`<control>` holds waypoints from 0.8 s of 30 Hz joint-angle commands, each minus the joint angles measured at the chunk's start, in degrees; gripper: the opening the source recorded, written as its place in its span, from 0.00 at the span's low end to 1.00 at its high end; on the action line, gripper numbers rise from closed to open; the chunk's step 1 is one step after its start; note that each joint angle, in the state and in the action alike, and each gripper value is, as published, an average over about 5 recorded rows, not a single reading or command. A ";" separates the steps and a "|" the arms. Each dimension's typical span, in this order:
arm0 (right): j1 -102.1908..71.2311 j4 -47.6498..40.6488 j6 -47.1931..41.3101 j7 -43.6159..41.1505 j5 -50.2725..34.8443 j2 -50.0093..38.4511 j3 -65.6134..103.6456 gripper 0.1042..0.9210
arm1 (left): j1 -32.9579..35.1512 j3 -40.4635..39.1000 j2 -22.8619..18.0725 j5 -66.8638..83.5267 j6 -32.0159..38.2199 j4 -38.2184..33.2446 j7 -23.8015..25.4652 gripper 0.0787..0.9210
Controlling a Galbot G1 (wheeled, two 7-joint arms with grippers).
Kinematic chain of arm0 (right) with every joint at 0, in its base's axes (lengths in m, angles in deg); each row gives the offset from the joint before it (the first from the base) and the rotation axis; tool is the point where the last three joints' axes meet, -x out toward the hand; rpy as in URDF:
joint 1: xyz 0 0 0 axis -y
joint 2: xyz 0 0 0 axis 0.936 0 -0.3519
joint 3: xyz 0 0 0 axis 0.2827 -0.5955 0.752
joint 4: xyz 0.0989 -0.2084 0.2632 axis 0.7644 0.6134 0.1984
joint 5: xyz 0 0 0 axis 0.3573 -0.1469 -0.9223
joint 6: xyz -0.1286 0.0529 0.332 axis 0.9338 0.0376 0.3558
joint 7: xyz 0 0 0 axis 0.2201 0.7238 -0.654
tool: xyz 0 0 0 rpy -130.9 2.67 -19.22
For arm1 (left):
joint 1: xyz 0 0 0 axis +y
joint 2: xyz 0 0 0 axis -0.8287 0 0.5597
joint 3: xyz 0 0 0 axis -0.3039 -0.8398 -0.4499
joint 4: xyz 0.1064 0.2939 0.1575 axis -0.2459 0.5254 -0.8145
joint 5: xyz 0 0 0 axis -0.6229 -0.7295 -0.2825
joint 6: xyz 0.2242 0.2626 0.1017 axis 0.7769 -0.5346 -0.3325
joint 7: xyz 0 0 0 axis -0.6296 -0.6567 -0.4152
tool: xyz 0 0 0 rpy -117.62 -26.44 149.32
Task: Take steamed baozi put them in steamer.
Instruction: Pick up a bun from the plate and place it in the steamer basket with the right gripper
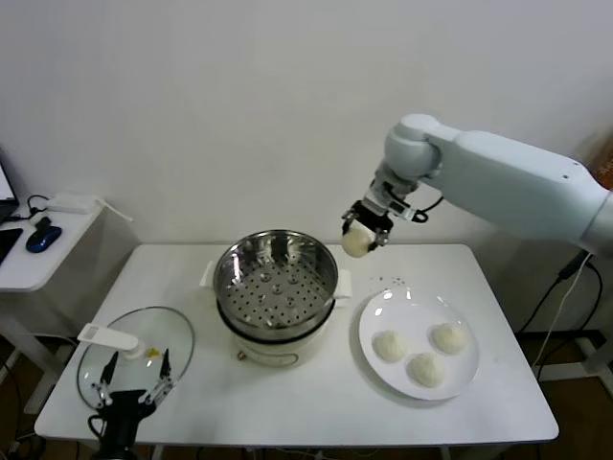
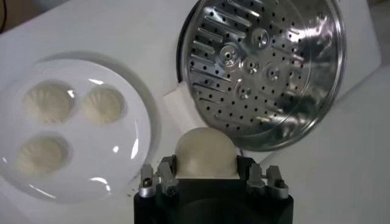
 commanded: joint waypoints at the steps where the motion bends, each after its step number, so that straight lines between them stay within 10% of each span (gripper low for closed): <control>1: -0.53 -1.35 5.81 0.11 9.65 10.00 2.18 0.64 | 0.69 -0.04 0.04 0.01 0.23 -0.20 -0.04 0.88; 24: -19.72 -21.91 19.19 2.50 38.88 26.63 14.11 0.64 | 1.76 1.00 0.09 1.35 0.49 -0.49 -1.45 0.88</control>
